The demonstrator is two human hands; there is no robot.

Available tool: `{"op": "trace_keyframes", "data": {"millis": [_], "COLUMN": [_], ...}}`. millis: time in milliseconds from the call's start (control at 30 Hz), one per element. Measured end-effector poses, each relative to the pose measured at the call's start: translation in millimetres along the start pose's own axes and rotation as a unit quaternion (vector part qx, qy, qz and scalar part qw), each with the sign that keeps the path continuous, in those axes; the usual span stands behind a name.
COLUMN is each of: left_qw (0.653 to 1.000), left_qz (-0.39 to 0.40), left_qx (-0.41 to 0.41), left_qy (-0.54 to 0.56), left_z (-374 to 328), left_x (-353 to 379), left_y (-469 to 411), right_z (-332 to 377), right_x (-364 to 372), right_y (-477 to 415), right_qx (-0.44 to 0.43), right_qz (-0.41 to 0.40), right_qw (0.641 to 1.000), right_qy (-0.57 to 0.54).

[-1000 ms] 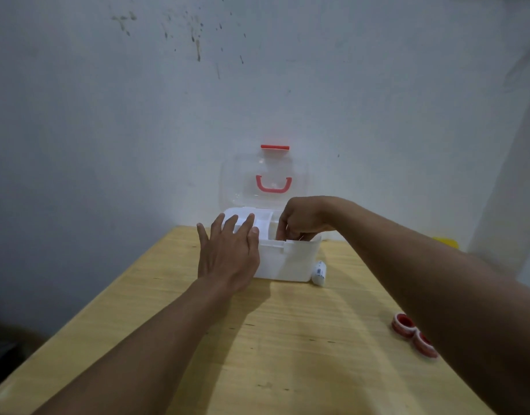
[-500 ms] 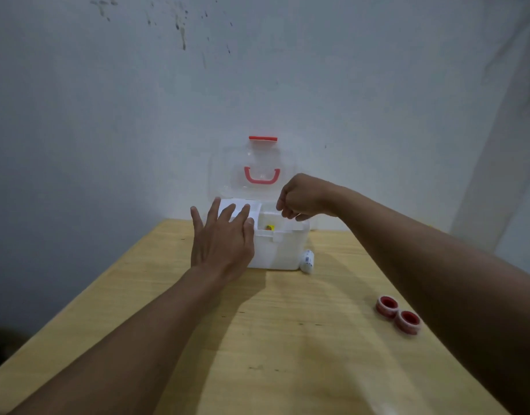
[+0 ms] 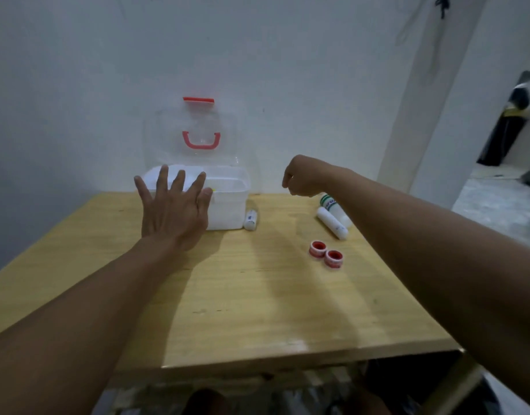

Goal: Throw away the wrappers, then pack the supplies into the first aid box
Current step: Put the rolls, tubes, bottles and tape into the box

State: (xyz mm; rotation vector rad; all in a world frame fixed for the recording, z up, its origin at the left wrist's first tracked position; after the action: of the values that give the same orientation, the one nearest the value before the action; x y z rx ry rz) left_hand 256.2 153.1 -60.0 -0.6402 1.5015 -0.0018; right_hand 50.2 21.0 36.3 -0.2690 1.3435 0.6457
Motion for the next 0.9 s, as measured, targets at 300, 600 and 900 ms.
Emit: {"op": "trace_keyframes", "data": {"millis": [300,600,900], "left_qw": [1.0,1.0,1.0], "left_qz": [0.017,0.027,0.026], "left_qx": [-0.008,-0.011,-0.01], "left_qy": [-0.009,-0.002,-0.003], "left_z": [-7.8,-11.3,-10.7], "left_x": [-0.2,-1.9,-2.0], "left_y": [1.3,2.7,2.9], "right_z": [-41.8,-41.1,-2.6], "right_x": [31.8,38.9,52.5], "right_y": [17.9,4.4,-11.8], "right_qx": [0.088,0.081,0.028], "right_qz": [0.014,0.011,-0.014], "right_qw": [0.983,0.99,0.999], "right_qy": [0.159,0.119,0.005]}}
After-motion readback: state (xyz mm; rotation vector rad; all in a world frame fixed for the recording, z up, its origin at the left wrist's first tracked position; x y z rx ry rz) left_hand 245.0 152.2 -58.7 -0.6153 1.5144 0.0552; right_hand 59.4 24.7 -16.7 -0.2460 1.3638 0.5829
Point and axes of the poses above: each hand's wrist, its own y-axis away from the middle knuckle, its own x-axis out of the palm, z = x × y, the point moved 1 cm from there along -y, towards the middle knuckle, and after that the axes turned 13 degrees about z, right-handed, at the moved point
